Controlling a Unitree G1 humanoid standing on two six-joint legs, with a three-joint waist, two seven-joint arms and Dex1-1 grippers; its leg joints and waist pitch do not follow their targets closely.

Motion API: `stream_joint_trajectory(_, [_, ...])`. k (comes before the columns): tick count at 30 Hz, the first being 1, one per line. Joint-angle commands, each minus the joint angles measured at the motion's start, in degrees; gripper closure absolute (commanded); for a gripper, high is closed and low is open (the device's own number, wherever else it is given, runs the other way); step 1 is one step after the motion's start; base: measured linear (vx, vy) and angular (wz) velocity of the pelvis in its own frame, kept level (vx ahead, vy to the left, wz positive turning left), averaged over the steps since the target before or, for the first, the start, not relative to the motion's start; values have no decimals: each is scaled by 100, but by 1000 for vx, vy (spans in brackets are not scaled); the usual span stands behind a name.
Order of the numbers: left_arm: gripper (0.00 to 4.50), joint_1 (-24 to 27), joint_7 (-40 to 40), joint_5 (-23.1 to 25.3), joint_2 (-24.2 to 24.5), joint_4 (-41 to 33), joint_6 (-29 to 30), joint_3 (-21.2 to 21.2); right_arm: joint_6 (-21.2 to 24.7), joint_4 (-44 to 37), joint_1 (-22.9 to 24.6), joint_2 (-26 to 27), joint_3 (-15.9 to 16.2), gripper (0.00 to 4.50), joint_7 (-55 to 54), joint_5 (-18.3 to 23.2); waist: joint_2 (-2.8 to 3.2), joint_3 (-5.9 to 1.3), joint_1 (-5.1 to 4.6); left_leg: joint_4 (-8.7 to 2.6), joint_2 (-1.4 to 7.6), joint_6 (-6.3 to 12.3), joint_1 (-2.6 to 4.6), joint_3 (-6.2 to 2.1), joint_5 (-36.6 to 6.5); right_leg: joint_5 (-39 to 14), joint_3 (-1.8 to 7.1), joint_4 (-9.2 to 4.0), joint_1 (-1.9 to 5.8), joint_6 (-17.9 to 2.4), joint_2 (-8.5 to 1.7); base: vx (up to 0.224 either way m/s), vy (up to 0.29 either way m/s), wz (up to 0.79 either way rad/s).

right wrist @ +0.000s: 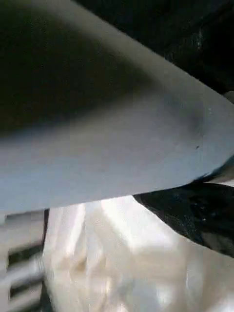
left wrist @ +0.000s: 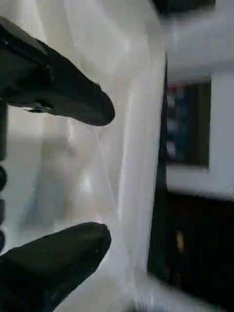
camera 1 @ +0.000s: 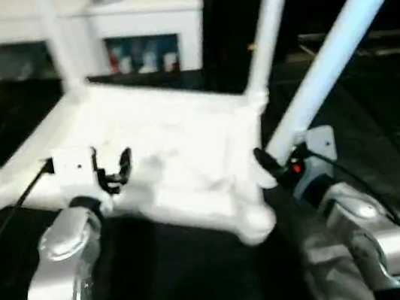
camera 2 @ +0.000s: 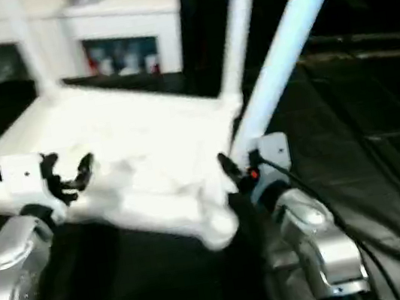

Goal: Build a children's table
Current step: Move to table

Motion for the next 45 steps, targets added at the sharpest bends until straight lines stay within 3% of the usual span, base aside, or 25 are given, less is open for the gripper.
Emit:
stream_joint_trajectory(1, [83,-32,-108,7,135,-102,-28,-28,4,-81,-89,33,-26,258,-44,3,-50,-361,198,-84,379,-72,-461,-310,824,451,719,-545,752,-585,-984,113,-90,-10])
stream_joint_trajectory(2, [83,-51,-179,41,198,-97,19,-101,5,-77,-94,55,-51,258,-51,0,82,-370,145,-415,517,-262,-465,-325,1800,2244,404,-268,615,-797,-632,72,-53,-10])
stream_joint_trajectory(3, [83,-66,-235,74,241,-77,38,-156,8,-84,-90,64,-62,258,-48,2,185,-416,68,-428,602,-269,-347,-311,2560,3170,218,-130,448,-789,-283,72,-53,-10])
stream_joint_trajectory(4, [83,-71,-253,87,255,-68,42,-176,9,-88,-87,65,-64,258,-46,5,207,-429,38,-390,668,-279,-254,-321,2746,3204,201,-117,373,-898,-252,0,0,0])
stream_joint_trajectory(5, [83,-72,-262,93,257,-60,40,-188,5,-95,-80,59,-65,258,-48,7,209,-435,18,-380,706,-292,-200,-331,2748,3032,195,-134,350,-1021,-251,0,0,0])
stream_joint_trajectory(6, [83,-68,-271,93,250,-56,31,-203,-6,-114,-62,49,-69,258,-50,17,222,-403,10,-441,736,-350,-207,-328,2244,2332,218,-216,384,-1339,-324,0,0,0])
stream_joint_trajectory(7, [83,-67,-274,95,247,-55,27,-207,-9,-120,-57,45,-70,258,-50,22,217,-371,13,-477,752,-358,-197,-314,1807,1929,223,-272,374,-1416,-351,0,0,0])
stream_joint_trajectory(8, [83,-63,-281,100,242,-54,22,-216,-15,-129,-47,40,-73,258,-53,32,225,-320,21,-547,790,-387,-187,-292,897,1136,245,-346,381,-1528,-407,0,0,0])
stream_joint_trajectory(11, [83,-53,-287,108,238,-37,4,-250,-16,-144,-27,45,-83,258,-61,45,225,-240,10,-667,865,-539,-151,-210,-494,-370,278,-485,360,-1464,-461,-17,-2,1])
stream_joint_trajectory(14, [83,-76,-398,79,300,23,-27,-314,-41,-178,13,33,-52,258,-32,10,205,-201,1,-705,883,-680,-123,-120,-1036,-1491,305,-604,288,-1165,-475,-52,-11,3])
stream_joint_trajectory(17, [83,-195,-1025,-183,509,59,-17,-427,-9,-226,-18,16,-55,258,13,50,199,-230,34,-714,886,-673,-136,-80,-769,-1494,318,-611,251,-957,-466,-17,-5,1])
stream_joint_trajectory(19, [83,-313,-1515,-258,708,106,-77,-609,-7,-214,-56,-49,-54,258,81,63,195,-258,49,-716,882,-659,-161,-67,-532,-1120,312,-573,269,-949,-448,0,0,0])
stream_joint_trajectory(20, [83,-372,-1737,-272,809,135,-84,-708,-9,-205,-74,-83,-59,258,118,74,210,-270,84,-699,866,-613,-115,-42,-445,-1007,321,-570,230,-935,-440,0,0,0])
stream_joint_trajectory(21, [66,-456,-2059,-277,967,181,-73,-863,-31,-197,-97,-136,-58,258,168,70,174,-277,82,-698,870,-590,-119,-34,-375,-866,321,-556,238,-964,-436,0,0,0])
stream_joint_trajectory(23, [49,-708,-2821,-291,1326,333,57,-1244,-5,-161,-155,-271,-111,258,314,131,198,-305,105,-696,860,-525,-163,-24,-19,-213,302,-478,272,-1074,-423,0,0,0])
stream_joint_trajectory(24, [49,-774,-2993,-299,1402,365,88,-1328,11,-160,-168,-302,-127,258,357,158,178,-302,102,-698,860,-509,-176,-23,9,-155,296,-468,279,-1090,-420,0,0,0])
stream_joint_trajectory(29, [10,-1133,-4177,-236,2040,496,194,-1878,129,-295,-191,-515,-104,258,644,266,241,-300,93,-707,868,-536,-171,-20,-58,-158,287,-458,303,-1249,-443,0,0,0])
stream_joint_trajectory(31, [3,-1234,-4614,-234,2271,546,188,-2055,176,-364,-175,-578,-88,258,733,305,227,-297,89,-708,869,-532,-162,-10,-91,-191,292,-464,302,-1279,-443,0,0,0])
stream_joint_trajectory(32, [3,-1319,-5046,-203,2489,594,124,-2250,168,-429,-112,-627,-45,258,822,316,283,-289,104,-713,863,-543,-161,-17,-156,-332,294,-476,301,-1283,-451,0,0,0])
stream_joint_trajectory(34, [34,-1398,-5251,-210,2556,658,105,-2340,163,-445,-90,-653,-29,258,868,327,254,-287,100,-721,867,-554,-156,-8,-209,-447,296,-489,297,-1265,-445,0,0,0])
stream_joint_trajectory(36, [38,-1588,-5631,-175,2608,880,-87,-2495,160,-513,-30,-696,28,258,975,364,341,-286,115,-716,868,-600,-157,-10,-215,-400,295,-481,300,-1318,-451,0,0,0])
stream_joint_trajectory(38, [62,-1645,-5733,-153,2626,965,-161,-2544,157,-535,-13,-711,55,258,1002,373,328,-295,121,-708,881,-593,-159,3,-154,-255,293,-468,308,-1416,-456,0,0,0])
stream_joint_trajectory(39, [62,-1825,-6033,-47,2687,1229,-293,-2712,191,-617,7,-737,67,258,1038,407,382,-295,125,-703,881,-606,-165,-2,-143,-224,296,-457,312,-1436,-461,0,0,0])
stream_joint_trajectory(45, [114,-2174,-6399,254,2620,1968,-754,-3060,409,-888,148,-804,-8,258,1158,626,396,-311,125,-685,872,-558,-174,11,-26,-176,301,-467,336,-1393,-460,0,0,0])
